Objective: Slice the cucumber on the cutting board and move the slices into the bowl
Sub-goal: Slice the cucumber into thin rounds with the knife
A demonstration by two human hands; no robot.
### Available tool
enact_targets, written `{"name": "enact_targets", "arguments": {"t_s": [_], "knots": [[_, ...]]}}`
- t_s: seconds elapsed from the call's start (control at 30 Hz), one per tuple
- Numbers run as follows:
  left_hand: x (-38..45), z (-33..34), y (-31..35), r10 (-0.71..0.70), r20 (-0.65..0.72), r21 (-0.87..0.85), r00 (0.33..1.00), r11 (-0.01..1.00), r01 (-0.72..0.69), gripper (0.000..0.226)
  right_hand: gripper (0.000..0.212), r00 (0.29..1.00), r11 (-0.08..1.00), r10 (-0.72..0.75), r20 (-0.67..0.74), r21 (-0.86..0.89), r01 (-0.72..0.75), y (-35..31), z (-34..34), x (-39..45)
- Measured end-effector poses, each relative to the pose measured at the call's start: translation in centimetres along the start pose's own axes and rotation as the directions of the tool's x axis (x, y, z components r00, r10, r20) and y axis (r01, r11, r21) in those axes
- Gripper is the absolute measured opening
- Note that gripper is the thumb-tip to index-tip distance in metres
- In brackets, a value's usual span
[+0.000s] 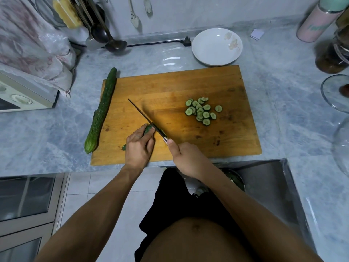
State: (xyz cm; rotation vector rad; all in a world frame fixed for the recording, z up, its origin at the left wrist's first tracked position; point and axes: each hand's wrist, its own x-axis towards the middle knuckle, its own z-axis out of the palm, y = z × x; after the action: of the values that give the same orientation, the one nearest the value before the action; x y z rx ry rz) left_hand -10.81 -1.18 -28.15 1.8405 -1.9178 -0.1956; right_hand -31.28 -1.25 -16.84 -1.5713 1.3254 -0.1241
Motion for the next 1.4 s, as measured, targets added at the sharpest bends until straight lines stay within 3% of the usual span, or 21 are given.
{"name": "enact_targets", "arguments": {"t_s": [0.53, 1.4], "knots": [[-0.1, -1.1, 0.9, -0.004, -0.031, -0.029, 1.0, 1.0, 0.003, 0.033, 0.067, 0.997, 1.0, -0.01, -0.07, -0.022, 0.009, 0.2, -0.6, 1.0], [0.3, -0.7, -0.3, 0.031, -0.006, -0.036, 1.0, 0.999, -0.031, 0.03, 0.065, 0.997, 0.994, -0.069, 0.024, -0.086, 0.071, -0.4, -0.1, -1.3]]}}
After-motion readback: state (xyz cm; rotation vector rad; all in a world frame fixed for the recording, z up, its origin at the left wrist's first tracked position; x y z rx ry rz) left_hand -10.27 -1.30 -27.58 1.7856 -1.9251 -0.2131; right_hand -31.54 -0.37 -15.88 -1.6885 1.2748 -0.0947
